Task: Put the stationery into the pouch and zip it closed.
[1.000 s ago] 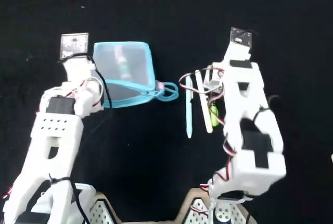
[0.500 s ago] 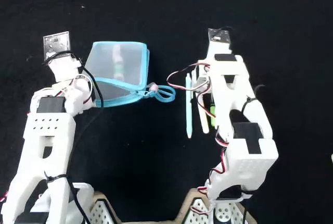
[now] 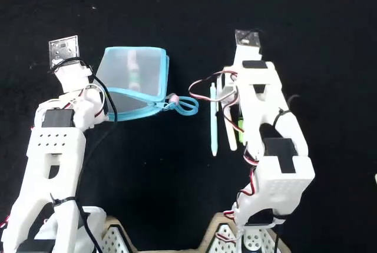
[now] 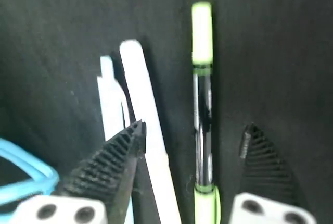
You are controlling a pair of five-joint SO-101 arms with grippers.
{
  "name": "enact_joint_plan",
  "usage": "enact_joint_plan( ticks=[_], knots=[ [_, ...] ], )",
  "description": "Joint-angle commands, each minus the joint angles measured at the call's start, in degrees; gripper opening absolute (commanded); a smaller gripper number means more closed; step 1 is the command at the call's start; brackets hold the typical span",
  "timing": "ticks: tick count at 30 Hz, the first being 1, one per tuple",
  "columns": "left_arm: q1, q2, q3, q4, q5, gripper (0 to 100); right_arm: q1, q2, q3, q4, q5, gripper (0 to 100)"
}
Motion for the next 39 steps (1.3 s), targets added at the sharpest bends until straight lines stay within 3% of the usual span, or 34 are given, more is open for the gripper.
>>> enact_joint_plan(
  ticks=[1,13,19,36,39],
  knots=[
    [-2.1,1.0,0.5,0.4,1.2,3,0.7,-0.3,-5.1,-5.2,0.5,27.6],
    [0.2,1.0,0.8,0.4,1.2,3,1.9,7.9,-4.1,-17.8,0.5,26.0],
    [1.1,0.8,1.6,0.2,1.1,3,3.8,9.2,-9.8,-10.2,0.5,0.6],
    [1.2,0.8,1.5,0.1,1.0,3,4.5,-3.7,-6.7,6.2,0.5,1.1],
    [1.2,0.8,1.5,0.1,1.0,3,5.0,-4.7,-6.9,8.4,3.7,1.3]
  ],
)
